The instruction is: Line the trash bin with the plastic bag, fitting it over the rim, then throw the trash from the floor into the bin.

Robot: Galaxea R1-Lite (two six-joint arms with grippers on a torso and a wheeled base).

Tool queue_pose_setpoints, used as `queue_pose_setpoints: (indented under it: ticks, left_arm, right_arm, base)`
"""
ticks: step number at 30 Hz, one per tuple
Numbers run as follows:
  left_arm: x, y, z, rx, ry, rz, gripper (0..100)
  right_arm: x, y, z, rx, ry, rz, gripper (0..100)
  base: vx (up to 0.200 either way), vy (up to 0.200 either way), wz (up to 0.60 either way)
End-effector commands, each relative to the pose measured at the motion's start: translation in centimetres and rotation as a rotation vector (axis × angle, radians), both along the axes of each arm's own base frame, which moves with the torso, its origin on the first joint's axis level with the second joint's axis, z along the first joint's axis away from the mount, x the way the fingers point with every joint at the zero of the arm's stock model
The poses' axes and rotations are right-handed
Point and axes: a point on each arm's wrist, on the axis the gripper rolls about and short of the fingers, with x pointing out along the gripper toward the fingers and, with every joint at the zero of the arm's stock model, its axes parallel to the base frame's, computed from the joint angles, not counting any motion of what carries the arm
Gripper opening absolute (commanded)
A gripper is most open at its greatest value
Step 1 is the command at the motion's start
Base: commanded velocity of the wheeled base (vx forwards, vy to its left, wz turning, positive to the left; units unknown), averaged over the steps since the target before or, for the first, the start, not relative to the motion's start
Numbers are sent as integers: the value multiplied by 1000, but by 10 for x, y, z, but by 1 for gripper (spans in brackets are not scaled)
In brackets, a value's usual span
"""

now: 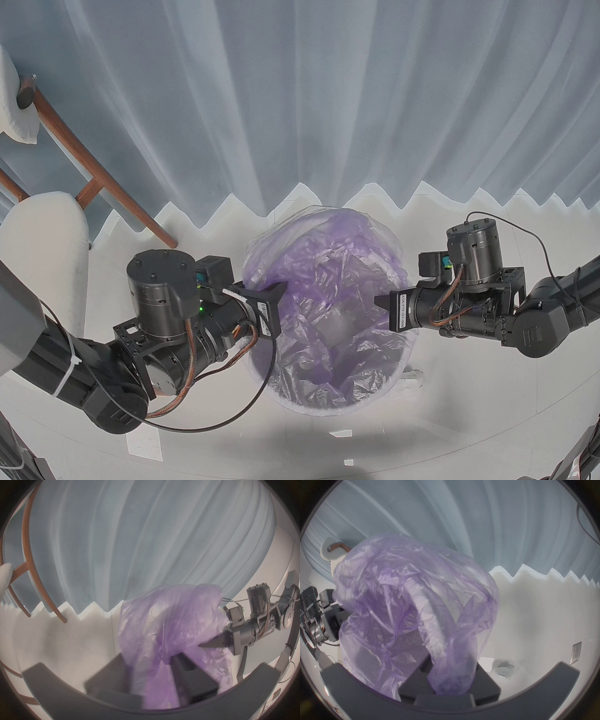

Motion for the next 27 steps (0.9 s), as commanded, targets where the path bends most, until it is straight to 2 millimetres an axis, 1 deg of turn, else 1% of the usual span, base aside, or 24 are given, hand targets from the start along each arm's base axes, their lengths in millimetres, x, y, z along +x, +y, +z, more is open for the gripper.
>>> queue_pose_setpoints:
  ticks: [1,4,7,10,13,15,18,20,23,27]
  left_arm:
    - [0,2,5,-25,-20,9,100]
    - [1,14,19,-110,-58,47,100]
    - [0,23,25,-190,-69,82,100]
    - [-9,33,41,-264,-138,103,100]
    - [-18,44,46,-295,-151,114,100]
    - [-25,51,44,-322,-124,123,100]
    - [-28,62,32,-355,-62,158,100]
    - [-28,66,30,-387,-41,175,100]
    - [-36,67,37,-465,-31,159,100]
    - [-46,61,38,-529,9,111,100]
  right_arm:
    - [0,0,2,3,-5,-4,0]
    - [1,-3,1,4,1,-14,0]
    - [1,-5,0,13,10,-26,0]
    - [1,-8,-1,25,21,-41,0]
    - [3,-16,-2,26,27,-59,0]
    - [3,-18,-3,35,35,-67,0]
    - [0,-20,2,89,58,-48,0]
    - [-4,-22,4,119,70,-41,0]
    - [-6,-23,4,130,80,-47,0]
    - [-6,-23,6,145,85,-53,0]
  base:
    - [0,0,0]
    - [0,0,0]
    - [0,0,0]
    - [0,0,0]
    - [0,0,0]
    - [0,0,0]
    - [0,0,0]
    - [0,0,0]
    - [0,0,0]
    - [0,0,0]
